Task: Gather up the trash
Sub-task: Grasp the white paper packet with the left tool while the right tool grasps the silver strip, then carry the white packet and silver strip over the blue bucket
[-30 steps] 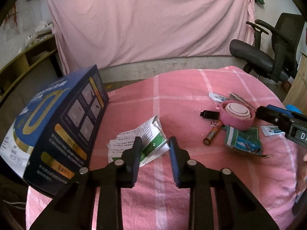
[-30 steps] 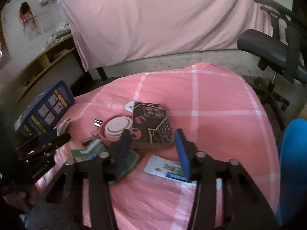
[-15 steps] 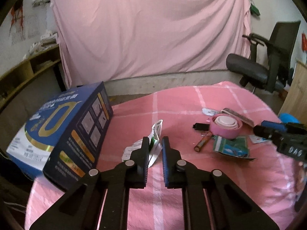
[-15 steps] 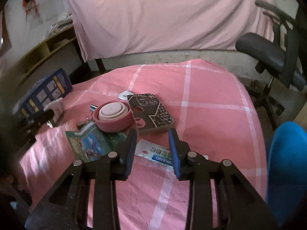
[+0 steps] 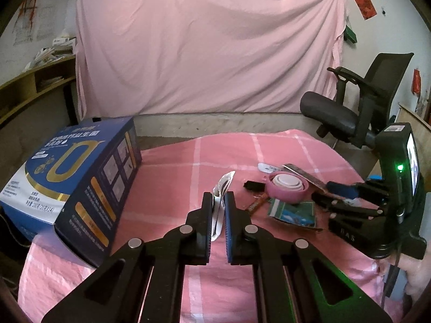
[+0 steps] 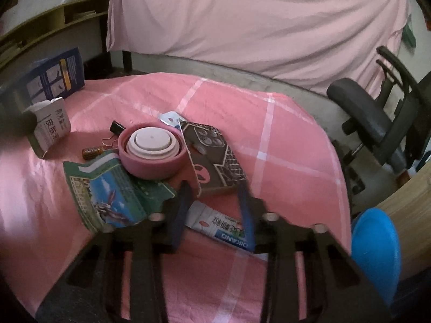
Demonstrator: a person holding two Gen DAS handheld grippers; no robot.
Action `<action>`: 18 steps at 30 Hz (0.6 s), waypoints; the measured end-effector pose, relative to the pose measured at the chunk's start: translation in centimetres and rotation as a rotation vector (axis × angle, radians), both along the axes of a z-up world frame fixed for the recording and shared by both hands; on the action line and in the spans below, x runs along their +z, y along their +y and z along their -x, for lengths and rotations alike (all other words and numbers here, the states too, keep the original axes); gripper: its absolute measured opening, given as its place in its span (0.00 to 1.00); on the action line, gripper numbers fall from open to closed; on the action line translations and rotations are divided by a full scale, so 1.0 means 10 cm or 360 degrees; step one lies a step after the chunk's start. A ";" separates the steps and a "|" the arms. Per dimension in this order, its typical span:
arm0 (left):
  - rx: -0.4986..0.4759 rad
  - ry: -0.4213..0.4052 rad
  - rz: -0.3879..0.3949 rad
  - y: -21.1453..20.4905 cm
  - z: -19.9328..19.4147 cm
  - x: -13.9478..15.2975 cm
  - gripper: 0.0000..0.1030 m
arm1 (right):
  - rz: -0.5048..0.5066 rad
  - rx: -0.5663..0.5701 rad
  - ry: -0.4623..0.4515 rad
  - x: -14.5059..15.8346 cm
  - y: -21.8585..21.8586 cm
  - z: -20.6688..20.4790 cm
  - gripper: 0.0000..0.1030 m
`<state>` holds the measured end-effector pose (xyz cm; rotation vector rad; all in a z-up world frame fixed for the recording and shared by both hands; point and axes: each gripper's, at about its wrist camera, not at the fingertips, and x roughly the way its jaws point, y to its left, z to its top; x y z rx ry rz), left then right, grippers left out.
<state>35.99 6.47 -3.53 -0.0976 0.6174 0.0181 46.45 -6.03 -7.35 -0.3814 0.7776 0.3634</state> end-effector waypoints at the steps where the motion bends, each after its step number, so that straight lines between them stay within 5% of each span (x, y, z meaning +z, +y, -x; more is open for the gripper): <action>1: -0.0004 -0.0002 0.0001 -0.02 0.01 0.01 0.06 | -0.0023 -0.0001 -0.0001 0.01 -0.02 0.00 0.34; 12: -0.0043 -0.0107 -0.0015 -0.23 0.11 0.22 0.05 | -0.0532 -0.0054 -0.0059 0.28 -0.49 0.09 0.28; 18: -0.0071 -0.0149 -0.0035 -0.42 0.12 0.35 0.05 | -0.0656 -0.0050 -0.0114 0.41 -0.63 0.21 0.25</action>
